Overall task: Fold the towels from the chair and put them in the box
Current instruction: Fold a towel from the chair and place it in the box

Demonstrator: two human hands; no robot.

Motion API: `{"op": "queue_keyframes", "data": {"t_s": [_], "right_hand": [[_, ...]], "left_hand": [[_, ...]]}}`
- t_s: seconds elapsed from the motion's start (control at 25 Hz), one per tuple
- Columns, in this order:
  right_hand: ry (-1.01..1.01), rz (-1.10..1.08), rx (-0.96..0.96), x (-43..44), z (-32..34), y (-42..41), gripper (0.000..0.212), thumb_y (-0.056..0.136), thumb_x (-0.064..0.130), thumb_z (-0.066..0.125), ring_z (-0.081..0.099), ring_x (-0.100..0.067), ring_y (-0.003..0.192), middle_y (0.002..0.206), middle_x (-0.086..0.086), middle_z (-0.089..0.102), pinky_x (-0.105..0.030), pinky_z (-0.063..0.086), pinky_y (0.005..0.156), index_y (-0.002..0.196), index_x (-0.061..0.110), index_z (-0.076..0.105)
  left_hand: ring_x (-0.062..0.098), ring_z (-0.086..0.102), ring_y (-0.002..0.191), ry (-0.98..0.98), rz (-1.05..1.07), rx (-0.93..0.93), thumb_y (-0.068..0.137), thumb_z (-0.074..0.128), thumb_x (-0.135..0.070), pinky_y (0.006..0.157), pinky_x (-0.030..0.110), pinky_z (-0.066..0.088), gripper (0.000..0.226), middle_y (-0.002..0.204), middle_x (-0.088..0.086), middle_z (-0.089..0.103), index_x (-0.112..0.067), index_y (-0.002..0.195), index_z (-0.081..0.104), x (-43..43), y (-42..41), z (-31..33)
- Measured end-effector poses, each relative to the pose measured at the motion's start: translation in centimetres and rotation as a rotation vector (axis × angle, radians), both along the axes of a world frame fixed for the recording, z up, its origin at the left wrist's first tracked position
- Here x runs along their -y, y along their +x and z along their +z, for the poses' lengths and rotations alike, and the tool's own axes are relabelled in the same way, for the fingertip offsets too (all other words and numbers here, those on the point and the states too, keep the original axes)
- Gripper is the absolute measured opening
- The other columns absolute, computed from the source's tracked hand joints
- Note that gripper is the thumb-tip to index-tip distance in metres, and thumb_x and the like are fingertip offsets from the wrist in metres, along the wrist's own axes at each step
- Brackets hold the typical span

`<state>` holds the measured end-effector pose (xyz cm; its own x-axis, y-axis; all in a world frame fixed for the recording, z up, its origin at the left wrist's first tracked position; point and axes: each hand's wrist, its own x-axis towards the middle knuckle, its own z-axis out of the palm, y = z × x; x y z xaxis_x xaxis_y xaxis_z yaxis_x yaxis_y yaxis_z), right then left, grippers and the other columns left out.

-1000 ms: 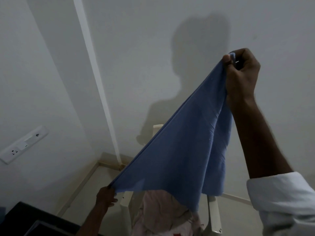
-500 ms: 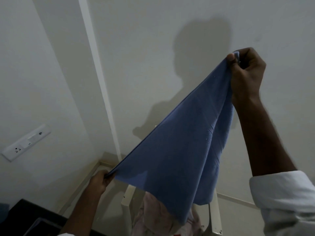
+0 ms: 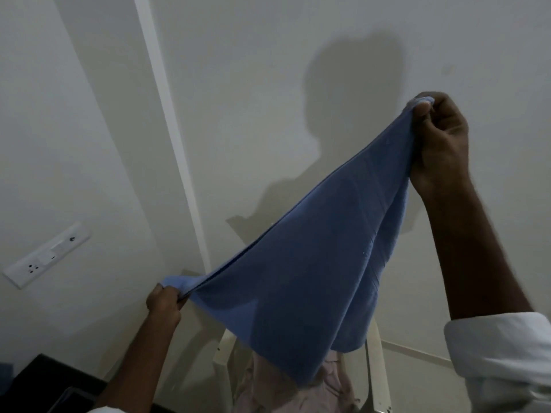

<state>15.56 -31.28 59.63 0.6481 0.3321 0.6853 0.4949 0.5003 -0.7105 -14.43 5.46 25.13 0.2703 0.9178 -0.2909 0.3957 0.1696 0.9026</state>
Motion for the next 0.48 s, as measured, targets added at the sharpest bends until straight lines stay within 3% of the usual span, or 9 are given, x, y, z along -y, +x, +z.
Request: {"op": "queue_keyframes", "data": {"t_s": [0.08,0.16,0.28,0.36,0.48], "right_hand": [[-0.011,0.271,-0.019,0.3,-0.2,-0.3,0.017,0.093,0.042,0.066,0.052,-0.010,0.068,0.080,0.006,0.059,-0.024,0.046,0.064,0.088,0.026,0.065],[-0.094,0.474,0.013,0.3,-0.5,-1.0,0.016,0.091,0.042,0.069,0.054,-0.009,0.062,0.076,0.007,0.062,-0.022,0.047,0.058,0.085,0.027,0.068],[-0.329,0.525,0.104,-1.2,-2.7,-2.5,0.011,0.092,0.017,0.067,0.057,-0.010,0.064,0.076,0.003,0.065,-0.020,0.046,0.061,0.082,0.020,0.068],[-0.478,0.558,0.180,-2.8,-4.7,-3.8,0.013,0.091,0.002,0.058,0.058,-0.010,0.071,0.079,0.001,0.066,-0.021,0.046,0.067,0.084,0.010,0.066],[-0.627,0.612,0.174,-5.3,-8.0,-5.6,0.006,0.092,0.003,0.064,0.058,-0.019,0.078,0.082,-0.012,0.064,-0.028,0.047,0.071,0.089,-0.002,0.065]], "left_hand": [[0.031,0.058,0.114,-0.035,0.070,0.115,0.095,0.044,0.008,0.090,0.041,0.048,0.032,0.130,0.016,0.058,0.006,0.124,0.058,1.7,2.5,2.7],[0.037,0.062,0.108,0.157,0.126,0.309,0.087,0.051,0.013,0.088,0.045,0.051,0.036,0.122,0.023,0.063,0.008,0.121,0.059,3.8,3.4,5.9],[0.023,0.061,0.085,0.364,-0.070,0.376,0.079,0.066,-0.006,0.070,0.036,0.050,0.022,0.097,0.012,0.064,-0.010,0.099,0.058,7.0,6.0,11.1],[0.019,0.055,0.077,0.376,-0.216,0.427,0.081,0.067,-0.001,0.066,0.030,0.046,0.028,0.086,0.011,0.059,-0.020,0.088,0.048,9.1,7.8,13.9],[0.021,0.059,0.073,0.348,-0.360,0.501,0.080,0.064,-0.004,0.067,0.034,0.047,0.031,0.083,0.015,0.062,-0.027,0.089,0.046,12.4,9.3,15.3]]}}
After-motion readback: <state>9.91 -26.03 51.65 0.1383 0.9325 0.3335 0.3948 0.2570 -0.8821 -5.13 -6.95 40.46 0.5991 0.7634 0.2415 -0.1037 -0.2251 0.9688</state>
